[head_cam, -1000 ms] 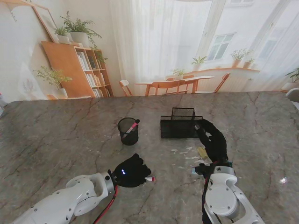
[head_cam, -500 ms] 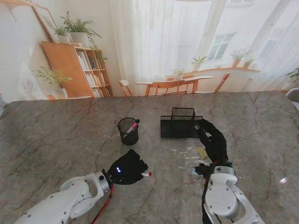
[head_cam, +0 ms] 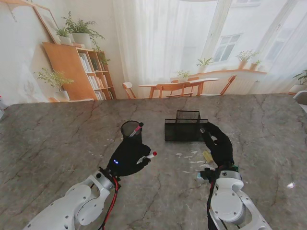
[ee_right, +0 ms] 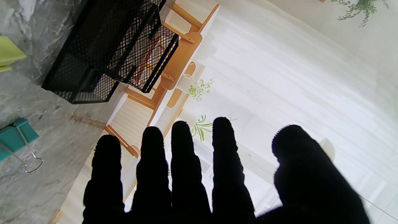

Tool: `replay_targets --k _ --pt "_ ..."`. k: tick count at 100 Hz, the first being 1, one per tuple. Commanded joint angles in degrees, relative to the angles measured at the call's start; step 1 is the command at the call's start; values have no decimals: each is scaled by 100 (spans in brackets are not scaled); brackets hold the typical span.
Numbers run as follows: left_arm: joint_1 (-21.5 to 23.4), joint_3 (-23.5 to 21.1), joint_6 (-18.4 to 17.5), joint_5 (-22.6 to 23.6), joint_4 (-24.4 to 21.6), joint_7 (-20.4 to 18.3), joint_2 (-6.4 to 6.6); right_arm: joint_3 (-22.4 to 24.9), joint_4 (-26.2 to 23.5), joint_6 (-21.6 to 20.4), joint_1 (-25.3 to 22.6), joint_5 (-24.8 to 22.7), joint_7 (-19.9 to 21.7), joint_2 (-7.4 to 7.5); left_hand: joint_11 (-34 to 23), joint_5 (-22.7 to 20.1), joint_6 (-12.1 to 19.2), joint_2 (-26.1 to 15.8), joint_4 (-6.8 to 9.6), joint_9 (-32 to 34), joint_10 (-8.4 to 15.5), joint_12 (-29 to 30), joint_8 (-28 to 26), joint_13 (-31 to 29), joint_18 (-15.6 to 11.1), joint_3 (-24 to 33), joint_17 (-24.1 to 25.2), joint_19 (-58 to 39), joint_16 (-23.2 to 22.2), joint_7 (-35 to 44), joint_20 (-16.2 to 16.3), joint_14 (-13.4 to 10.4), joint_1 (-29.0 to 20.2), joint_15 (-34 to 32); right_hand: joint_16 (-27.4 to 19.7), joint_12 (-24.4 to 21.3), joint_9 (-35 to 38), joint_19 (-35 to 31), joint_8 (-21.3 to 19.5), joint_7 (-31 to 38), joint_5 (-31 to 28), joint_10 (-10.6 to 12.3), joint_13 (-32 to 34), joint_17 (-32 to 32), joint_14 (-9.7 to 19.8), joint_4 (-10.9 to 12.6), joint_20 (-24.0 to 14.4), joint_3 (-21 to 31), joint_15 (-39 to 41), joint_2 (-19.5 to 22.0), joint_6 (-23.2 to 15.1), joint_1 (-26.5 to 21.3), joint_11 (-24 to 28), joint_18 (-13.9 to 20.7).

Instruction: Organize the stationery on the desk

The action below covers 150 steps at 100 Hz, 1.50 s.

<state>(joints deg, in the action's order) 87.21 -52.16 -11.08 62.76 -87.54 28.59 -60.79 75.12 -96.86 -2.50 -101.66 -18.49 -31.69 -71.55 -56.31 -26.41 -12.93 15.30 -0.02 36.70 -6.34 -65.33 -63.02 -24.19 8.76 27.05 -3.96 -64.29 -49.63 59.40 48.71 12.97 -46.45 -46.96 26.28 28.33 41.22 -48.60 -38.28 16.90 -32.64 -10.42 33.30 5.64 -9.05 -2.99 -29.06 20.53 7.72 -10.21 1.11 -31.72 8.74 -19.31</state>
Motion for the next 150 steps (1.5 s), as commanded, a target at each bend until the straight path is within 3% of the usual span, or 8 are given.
replay_targets --k 1,37,46,63,73,102,118,150 --pt "-3 -33 67 51 -94 75 -154 7 10 -20 -9 -6 48 -15 70 66 39 -14 568 -227 669 -67 -215 192 -232 194 121 83 -43 803 179 -80 -500 -37 58 81 82 -120 -84 67 -23 -6 85 -1 6 123 0 -157 25 89 -17 -36 76 13" --pt "-227 -290 369 -923 -203 229 -493 3 38 -10 13 -20 114 1 83 72 67 -41 460 -242 660 -70 -182 200 -275 7 104 105 -51 760 227 -64 -616 -19 58 81 83 -121 -88 68 -30 -3 84 -1 11 123 1 -160 24 90 -11 -35 75 12" --pt "-370 -322 430 -1190 -118 261 -575 -4 51 -7 27 -8 145 5 88 76 70 -65 368 -245 663 -65 -167 195 -267 -157 95 114 -61 730 273 -39 -744 -22 58 81 82 -119 -89 67 -28 0 88 -4 12 123 2 -160 26 89 -8 -36 75 12" --pt "-721 -312 639 -1593 231 330 -710 -19 80 -1 55 4 186 12 92 64 63 -42 399 -242 661 -67 -156 199 -280 -137 83 107 -67 723 294 -24 -739 -30 57 81 87 -118 -91 69 -31 -4 82 -4 10 123 3 -159 24 90 -11 -35 76 14" --pt "-927 -283 718 -1773 458 368 -773 -29 100 12 75 7 211 16 93 63 65 -30 418 -241 662 -69 -154 156 -293 -130 67 103 -63 722 312 -164 -727 -38 57 80 85 -118 -93 75 -46 -3 81 -4 12 123 4 -159 23 90 -7 -35 75 17" --pt "-1567 -59 569 -2024 1359 282 -836 -78 161 64 154 58 291 21 154 65 119 -76 312 -266 675 -35 -53 171 -333 -332 46 115 -46 627 350 -182 -841 3 56 79 76 -118 -93 69 -35 -3 74 -6 14 123 4 -158 21 91 -17 -34 72 18" --pt "-1883 142 411 -2103 1859 225 -857 -92 179 96 179 66 317 24 288 86 194 -211 111 -312 699 -32 50 197 -411 -889 29 126 1 486 375 -229 -1200 74 56 80 79 -116 -94 69 -35 -8 75 -8 11 123 4 -158 22 92 -11 -33 73 15" --pt "-2147 452 329 -2261 2455 129 -901 -99 192 130 199 71 339 26 406 164 292 -348 -23 -454 710 -32 171 304 -499 -1346 76 137 43 325 382 -266 -1452 180 57 81 82 -120 -96 69 -35 -4 80 -7 12 123 2 -158 24 90 -5 -33 75 21"
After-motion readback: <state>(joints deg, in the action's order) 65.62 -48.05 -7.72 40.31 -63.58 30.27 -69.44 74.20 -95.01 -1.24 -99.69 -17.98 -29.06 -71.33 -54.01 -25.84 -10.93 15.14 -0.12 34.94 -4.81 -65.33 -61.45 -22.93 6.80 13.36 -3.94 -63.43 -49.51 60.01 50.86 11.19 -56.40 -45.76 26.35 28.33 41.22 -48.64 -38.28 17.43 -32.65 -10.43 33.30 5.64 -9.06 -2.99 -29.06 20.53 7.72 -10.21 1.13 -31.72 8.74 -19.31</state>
